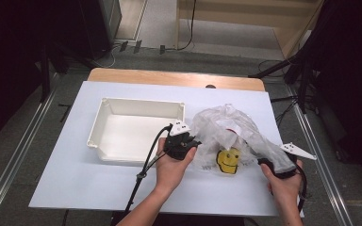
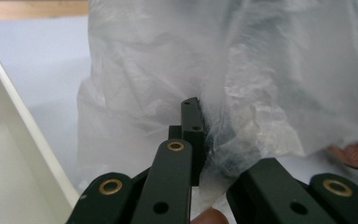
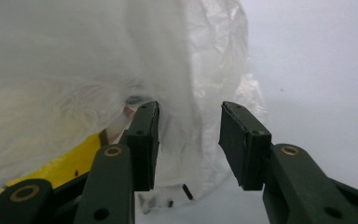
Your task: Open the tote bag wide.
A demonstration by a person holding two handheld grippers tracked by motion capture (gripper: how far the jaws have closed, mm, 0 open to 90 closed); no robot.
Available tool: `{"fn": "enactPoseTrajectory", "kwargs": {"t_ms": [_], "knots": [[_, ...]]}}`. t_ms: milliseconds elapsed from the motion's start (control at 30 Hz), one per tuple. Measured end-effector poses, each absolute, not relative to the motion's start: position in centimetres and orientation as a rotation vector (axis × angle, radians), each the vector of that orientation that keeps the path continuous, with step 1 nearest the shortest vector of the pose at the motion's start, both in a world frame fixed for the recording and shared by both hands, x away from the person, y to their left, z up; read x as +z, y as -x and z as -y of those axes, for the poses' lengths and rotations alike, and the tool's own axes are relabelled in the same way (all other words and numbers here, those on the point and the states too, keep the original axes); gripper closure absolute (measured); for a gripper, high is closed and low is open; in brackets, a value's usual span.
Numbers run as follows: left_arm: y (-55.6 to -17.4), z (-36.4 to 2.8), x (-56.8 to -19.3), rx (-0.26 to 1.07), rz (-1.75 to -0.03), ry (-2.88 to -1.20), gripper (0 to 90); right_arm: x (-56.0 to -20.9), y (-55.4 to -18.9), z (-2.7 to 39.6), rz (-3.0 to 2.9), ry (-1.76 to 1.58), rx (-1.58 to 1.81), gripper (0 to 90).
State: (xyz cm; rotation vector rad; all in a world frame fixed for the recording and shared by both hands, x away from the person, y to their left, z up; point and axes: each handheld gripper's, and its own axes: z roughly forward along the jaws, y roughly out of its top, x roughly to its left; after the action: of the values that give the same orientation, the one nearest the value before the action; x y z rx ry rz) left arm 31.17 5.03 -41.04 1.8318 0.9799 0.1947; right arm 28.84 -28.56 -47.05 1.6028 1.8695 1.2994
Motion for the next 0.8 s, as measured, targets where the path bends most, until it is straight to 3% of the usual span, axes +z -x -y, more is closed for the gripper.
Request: {"fn": "enactPoseTrajectory", "kwargs": {"t_ms": [233,433,533,633,733,800], "knots": [[-30.9,-4.2,-42.9,0.170,-0.986,-1.874,89.2,-47.2,-28.7,29.2,-1.847,-1.616,1.293,60.9],[-30.3,-4.0,-43.8,0.173,-0.997,-1.858,86.6,-46.5,-28.1,29.7,-1.756,-1.543,1.434,84.5],[-29.7,-3.9,-44.2,0.202,-0.984,-1.839,83.7,-46.0,-28.2,29.3,-1.752,-1.505,1.467,87.4],[-28.8,-4.2,-44.8,0.268,-0.943,-1.756,83.3,-46.3,-28.5,28.7,-1.783,-1.528,1.422,81.2],[-28.3,-4.6,-45.4,0.298,-0.929,-1.721,84.9,-46.1,-28.6,29.2,-1.715,-1.582,1.382,63.2],[-28.1,-4.6,-45.7,0.313,-0.916,-1.718,85.0,-45.7,-28.5,29.7,-1.685,-1.593,1.407,57.4]]}}
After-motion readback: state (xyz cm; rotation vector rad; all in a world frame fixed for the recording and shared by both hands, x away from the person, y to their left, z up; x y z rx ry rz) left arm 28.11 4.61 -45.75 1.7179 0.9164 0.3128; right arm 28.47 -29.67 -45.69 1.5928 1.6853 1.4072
